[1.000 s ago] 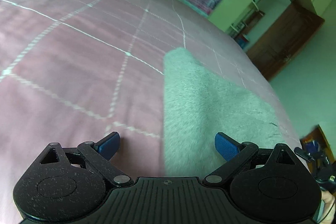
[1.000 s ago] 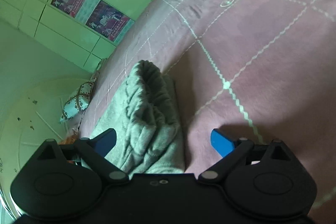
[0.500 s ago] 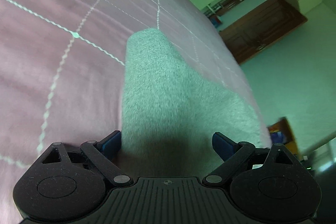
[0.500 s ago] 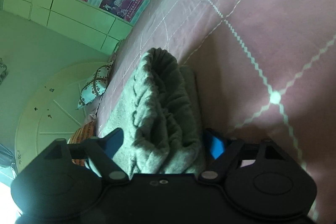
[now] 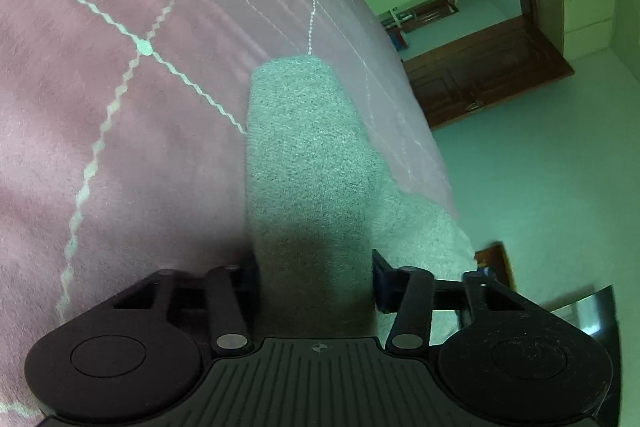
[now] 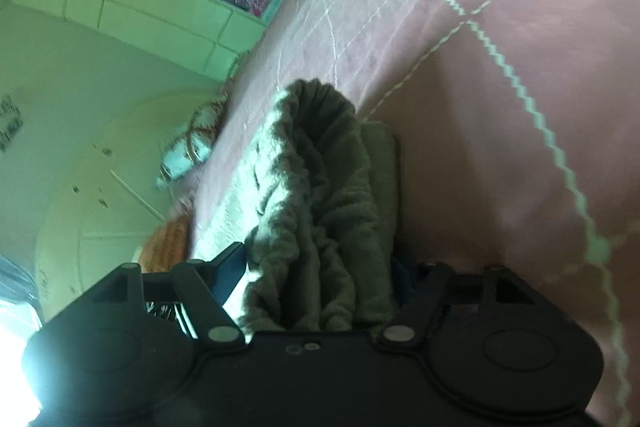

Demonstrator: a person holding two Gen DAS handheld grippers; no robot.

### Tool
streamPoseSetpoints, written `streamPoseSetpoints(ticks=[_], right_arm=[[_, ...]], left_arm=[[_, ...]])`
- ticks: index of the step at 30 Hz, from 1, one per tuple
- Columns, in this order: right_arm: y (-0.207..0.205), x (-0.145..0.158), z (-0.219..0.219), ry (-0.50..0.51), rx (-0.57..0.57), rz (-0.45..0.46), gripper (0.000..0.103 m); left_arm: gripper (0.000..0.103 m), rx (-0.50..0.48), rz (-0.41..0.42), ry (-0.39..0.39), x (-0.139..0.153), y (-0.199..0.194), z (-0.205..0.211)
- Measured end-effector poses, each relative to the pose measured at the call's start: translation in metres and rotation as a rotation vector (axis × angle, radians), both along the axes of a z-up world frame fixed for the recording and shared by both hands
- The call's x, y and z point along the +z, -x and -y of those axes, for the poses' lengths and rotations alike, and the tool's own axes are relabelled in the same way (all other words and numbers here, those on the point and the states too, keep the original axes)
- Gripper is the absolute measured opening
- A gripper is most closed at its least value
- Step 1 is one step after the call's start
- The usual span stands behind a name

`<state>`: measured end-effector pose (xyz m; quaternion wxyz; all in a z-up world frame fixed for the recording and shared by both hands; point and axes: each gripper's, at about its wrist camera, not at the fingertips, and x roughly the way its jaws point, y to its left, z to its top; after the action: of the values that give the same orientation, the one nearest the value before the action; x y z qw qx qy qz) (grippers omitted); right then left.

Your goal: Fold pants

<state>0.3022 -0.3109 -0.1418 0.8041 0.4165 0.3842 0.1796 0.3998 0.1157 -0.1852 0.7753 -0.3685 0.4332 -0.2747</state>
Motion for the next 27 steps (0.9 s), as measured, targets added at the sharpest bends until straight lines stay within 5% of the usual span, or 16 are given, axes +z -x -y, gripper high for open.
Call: streamPoseSetpoints(ticks=[5, 9, 18, 20, 21, 22, 23, 24, 27], right_arm=[[0.003, 0.02, -0.002, 0.026, 0.015, 0.033, 0.04], [-0.013, 0.053, -0.007, 0.057, 0.077, 0.104, 0.038], [-0.155, 0.084, -0.028, 0.021, 0.138, 0.2, 0.038], [-0.186, 0.075, -0.035, 0.03, 0.132, 0.213, 0.038], [-0.197, 0.067, -0.037, 0.071, 0.127, 0.227, 0.044], [-0.208, 0.053, -0.04, 0.171, 0.094, 0.196, 0.052], [-0.212, 0.042, -0.044, 0.299, 0.019, 0.131, 0.075], [-0.209, 0.036, -0.046, 0.408, -0.037, 0.102, 0.073], [-0.182, 0.04, -0.048, 0.391, -0.014, 0.244, 0.071]], left_arm=[[0.029, 0.07, 0.03, 0.105, 0.001, 0.013, -0.003], [0.029, 0.083, 0.11, 0.127, 0.026, 0.003, -0.001], [0.029, 0.192, 0.195, 0.109, 0.054, -0.109, -0.035], [0.035, 0.242, 0.198, 0.057, 0.051, -0.128, -0.045], [0.065, 0.292, 0.169, 0.0, 0.042, -0.138, -0.046], [0.076, 0.364, 0.101, -0.093, 0.032, -0.145, -0.048], [0.072, 0.398, 0.073, -0.18, 0.027, -0.146, -0.049], [0.072, 0.379, 0.112, -0.2, 0.028, -0.144, -0.047], [0.072, 0.357, 0.252, -0.352, 0.048, -0.123, -0.03]])
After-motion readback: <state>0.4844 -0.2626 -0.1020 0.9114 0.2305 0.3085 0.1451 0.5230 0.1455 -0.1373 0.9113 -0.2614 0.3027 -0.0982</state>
